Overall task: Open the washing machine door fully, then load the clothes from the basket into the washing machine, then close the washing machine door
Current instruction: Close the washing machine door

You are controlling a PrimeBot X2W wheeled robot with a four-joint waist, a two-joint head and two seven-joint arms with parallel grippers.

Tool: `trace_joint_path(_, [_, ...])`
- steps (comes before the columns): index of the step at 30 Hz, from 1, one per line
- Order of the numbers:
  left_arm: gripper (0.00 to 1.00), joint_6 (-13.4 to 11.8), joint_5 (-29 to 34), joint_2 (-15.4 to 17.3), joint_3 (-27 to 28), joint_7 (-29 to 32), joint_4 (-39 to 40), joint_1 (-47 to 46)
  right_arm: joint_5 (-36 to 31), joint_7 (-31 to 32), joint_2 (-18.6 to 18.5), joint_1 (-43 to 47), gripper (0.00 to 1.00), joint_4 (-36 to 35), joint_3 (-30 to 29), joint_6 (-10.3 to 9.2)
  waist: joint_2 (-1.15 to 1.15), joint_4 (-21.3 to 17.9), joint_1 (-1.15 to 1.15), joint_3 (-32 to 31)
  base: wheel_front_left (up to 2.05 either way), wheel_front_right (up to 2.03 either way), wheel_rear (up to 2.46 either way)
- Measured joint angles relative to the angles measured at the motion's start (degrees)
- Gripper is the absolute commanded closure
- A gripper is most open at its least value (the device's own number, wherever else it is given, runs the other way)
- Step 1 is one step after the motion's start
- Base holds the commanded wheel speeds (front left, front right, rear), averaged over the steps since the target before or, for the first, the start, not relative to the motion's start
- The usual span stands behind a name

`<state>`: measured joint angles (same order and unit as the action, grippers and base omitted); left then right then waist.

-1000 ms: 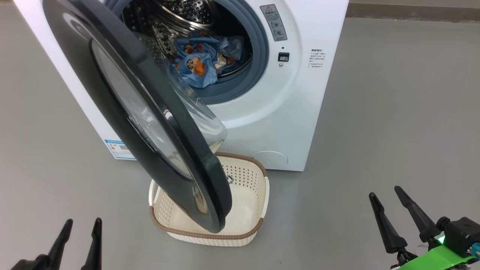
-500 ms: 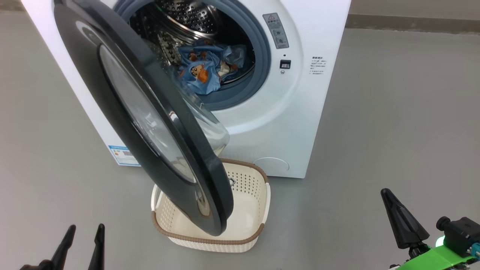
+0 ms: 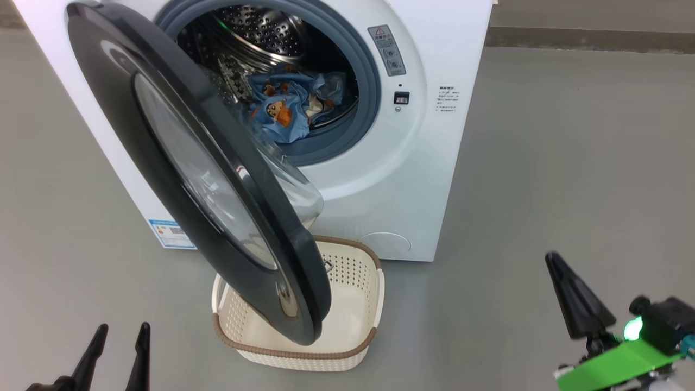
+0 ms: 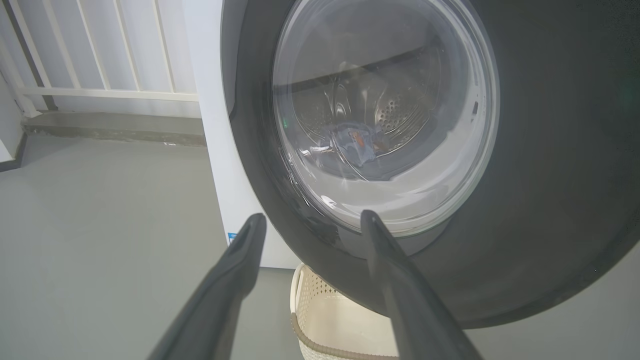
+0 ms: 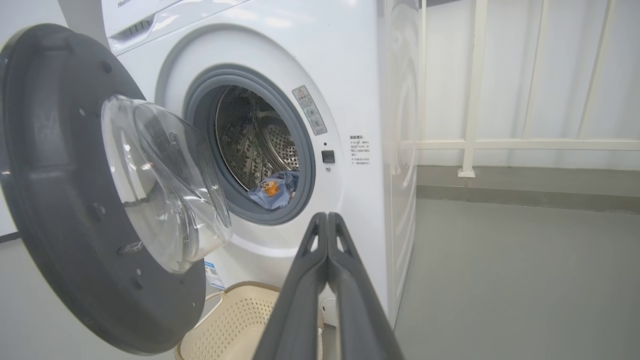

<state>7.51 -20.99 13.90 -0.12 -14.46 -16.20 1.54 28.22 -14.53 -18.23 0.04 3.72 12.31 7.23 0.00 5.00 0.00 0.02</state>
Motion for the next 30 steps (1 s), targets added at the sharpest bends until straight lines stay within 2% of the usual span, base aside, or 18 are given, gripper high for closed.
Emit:
trace_joint_path(8, [0.0,0.0,0.0,0.1,0.0,0.0,0.7,0.0,0.0,0.0,0.3,-4.3,1.0,-3.9,1.0,0.0,0.0,0.0,0.0,-0.3,0.0,0.0,0.0])
trace_joint_path(15, [0.0,0.0,0.5,0.0,0.0,0.0,2.0,0.0,0.0,0.0,1.8,-10.2,1.0,-9.6,5.2,0.0,0.0,1.0,0.0,-0.4,0.0,0.0,0.0])
trace_joint_path(22, [0.0,0.0,0.9,-0.5,-0.7,0.0,2.7,0.2,0.0,0.0,3.2,-16.1,1.0,-14.1,12.2,0.0,0.0,2.9,0.0,-0.6,0.0,0.0,0.0])
trace_joint_path(30, [0.0,0.0,0.9,-0.9,-1.8,0.0,2.7,0.2,0.6,0.0,4.1,-20.4,1.0,-15.1,22.7,0.0,0.0,6.2,0.0,-0.7,0.0,0.0,0.0])
